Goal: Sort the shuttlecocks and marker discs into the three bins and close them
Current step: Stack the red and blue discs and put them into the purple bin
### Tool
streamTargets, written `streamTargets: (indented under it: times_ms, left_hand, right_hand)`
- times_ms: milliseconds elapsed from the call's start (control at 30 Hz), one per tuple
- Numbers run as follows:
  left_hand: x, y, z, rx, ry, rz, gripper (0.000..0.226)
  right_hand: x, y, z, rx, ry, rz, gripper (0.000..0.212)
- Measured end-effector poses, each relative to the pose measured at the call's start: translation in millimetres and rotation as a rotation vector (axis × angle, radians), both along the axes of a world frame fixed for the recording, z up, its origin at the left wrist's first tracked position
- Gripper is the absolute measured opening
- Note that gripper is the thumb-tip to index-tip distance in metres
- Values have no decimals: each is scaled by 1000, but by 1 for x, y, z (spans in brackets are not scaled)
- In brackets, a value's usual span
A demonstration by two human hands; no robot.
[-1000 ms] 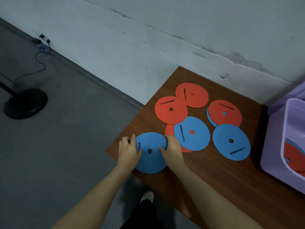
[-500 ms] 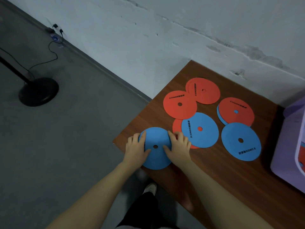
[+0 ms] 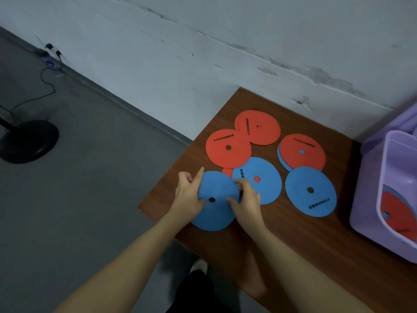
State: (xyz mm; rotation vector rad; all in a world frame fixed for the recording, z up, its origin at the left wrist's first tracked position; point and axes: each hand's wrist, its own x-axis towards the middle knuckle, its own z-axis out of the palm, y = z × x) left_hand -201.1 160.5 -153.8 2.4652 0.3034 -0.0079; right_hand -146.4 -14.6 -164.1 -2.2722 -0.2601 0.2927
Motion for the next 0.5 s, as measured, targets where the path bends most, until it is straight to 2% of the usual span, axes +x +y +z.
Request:
streamTargets:
  times_ms: [100,233,400,500]
  left_hand:
    - [37,-17,7,0,-42,-83,92]
    - [82,-41,9,-50,-11,-120,86]
    - [124,-55,5,-98,-5,-220,77]
    - [137,-53,0,64,48,-258,79]
  right_hand:
    - [20,-18,7,6,-34,-103,46]
    - [54,-37,13,-52,-97,-194,45]
    - [87,-54,1,-152,-86,-258,47]
    - [96,-58,-7,-297,-34,-244,50]
